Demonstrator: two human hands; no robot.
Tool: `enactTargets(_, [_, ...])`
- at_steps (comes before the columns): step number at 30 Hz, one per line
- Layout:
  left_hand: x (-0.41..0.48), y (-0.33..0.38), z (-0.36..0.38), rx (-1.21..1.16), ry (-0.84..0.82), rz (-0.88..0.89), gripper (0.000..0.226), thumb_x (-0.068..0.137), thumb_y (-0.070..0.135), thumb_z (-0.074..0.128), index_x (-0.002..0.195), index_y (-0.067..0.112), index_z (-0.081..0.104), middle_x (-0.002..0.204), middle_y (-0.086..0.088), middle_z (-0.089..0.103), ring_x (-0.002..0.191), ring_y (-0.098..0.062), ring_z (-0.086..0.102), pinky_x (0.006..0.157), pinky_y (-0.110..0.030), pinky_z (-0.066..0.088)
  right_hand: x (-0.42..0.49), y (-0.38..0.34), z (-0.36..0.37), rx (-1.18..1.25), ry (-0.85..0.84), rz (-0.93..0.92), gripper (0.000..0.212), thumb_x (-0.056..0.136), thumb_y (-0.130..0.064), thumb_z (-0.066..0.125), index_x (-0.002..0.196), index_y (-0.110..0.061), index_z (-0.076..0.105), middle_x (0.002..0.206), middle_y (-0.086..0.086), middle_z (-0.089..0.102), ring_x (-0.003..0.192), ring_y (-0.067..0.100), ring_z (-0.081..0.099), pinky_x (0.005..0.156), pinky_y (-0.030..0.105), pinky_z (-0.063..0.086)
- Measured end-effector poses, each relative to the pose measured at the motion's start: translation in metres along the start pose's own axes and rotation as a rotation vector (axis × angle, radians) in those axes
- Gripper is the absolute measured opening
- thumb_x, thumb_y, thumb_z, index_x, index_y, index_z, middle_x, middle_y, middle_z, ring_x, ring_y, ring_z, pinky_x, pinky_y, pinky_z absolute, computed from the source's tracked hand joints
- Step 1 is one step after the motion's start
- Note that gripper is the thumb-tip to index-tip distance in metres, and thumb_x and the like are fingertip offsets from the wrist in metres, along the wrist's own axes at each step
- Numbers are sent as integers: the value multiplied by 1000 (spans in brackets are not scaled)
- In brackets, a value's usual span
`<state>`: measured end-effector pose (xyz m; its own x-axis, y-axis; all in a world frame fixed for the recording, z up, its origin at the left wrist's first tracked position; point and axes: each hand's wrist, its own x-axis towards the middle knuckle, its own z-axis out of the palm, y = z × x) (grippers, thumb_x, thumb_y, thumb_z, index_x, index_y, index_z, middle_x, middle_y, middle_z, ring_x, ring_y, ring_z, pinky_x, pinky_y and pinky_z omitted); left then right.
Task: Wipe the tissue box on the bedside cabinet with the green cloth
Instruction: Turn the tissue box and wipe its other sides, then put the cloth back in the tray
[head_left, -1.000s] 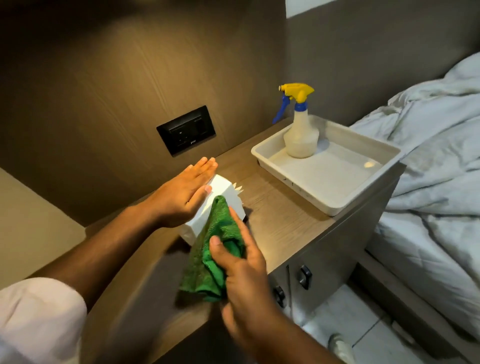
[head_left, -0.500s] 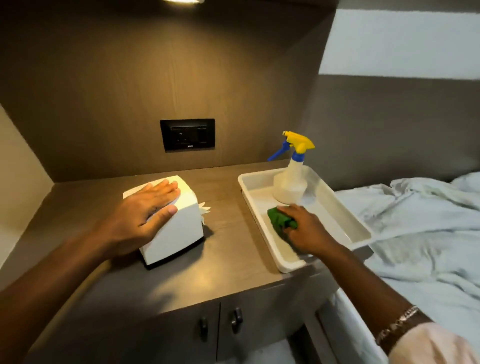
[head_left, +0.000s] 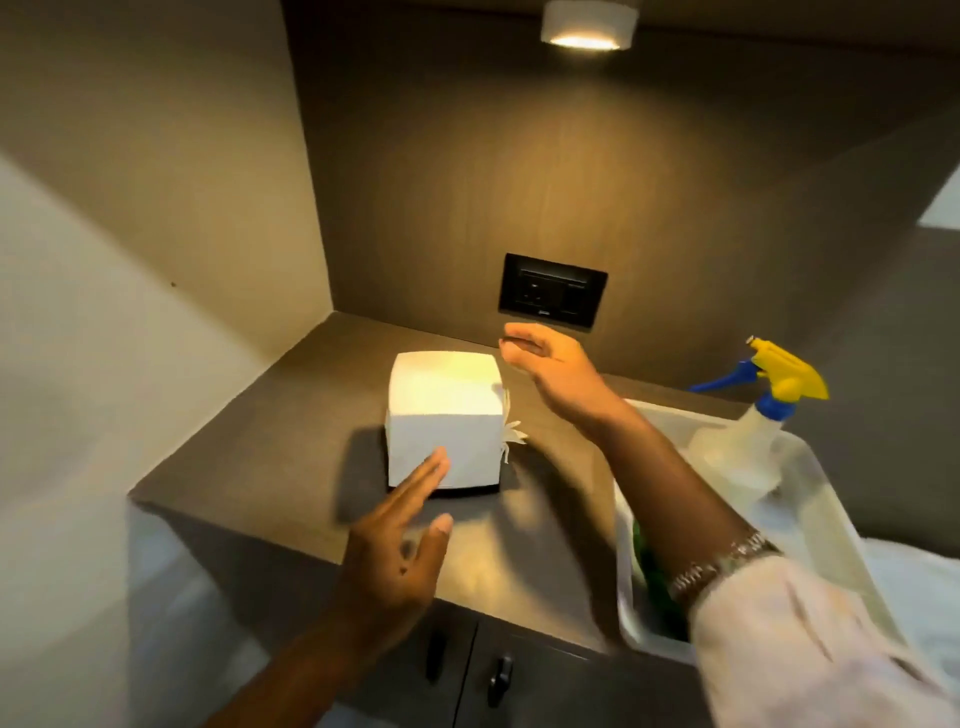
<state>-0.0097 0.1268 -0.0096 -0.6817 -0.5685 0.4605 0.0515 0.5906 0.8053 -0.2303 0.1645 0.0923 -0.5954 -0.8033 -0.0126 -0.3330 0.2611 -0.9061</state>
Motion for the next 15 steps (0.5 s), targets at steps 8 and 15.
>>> enactTargets(8, [6, 0, 25, -416, 85, -352, 60, 91, 44, 36, 147, 33, 21, 159, 8, 25, 141, -3, 30, 115, -29, 29, 15, 23, 32, 51, 221, 98, 24, 91, -22, 56, 83, -12, 76, 101, 15, 74, 86, 28, 66, 74, 44, 55])
enactTargets(15, [52, -20, -5, -593, -65, -392, 41, 91, 62, 27, 122, 55, 53, 125, 18, 66, 117, -5, 60, 84, -17, 52, -47, 33, 45, 35, 416, 95, 20, 74, -41, 71, 71, -22, 71, 72, -1, 73, 74, 22, 69, 73, 49, 61])
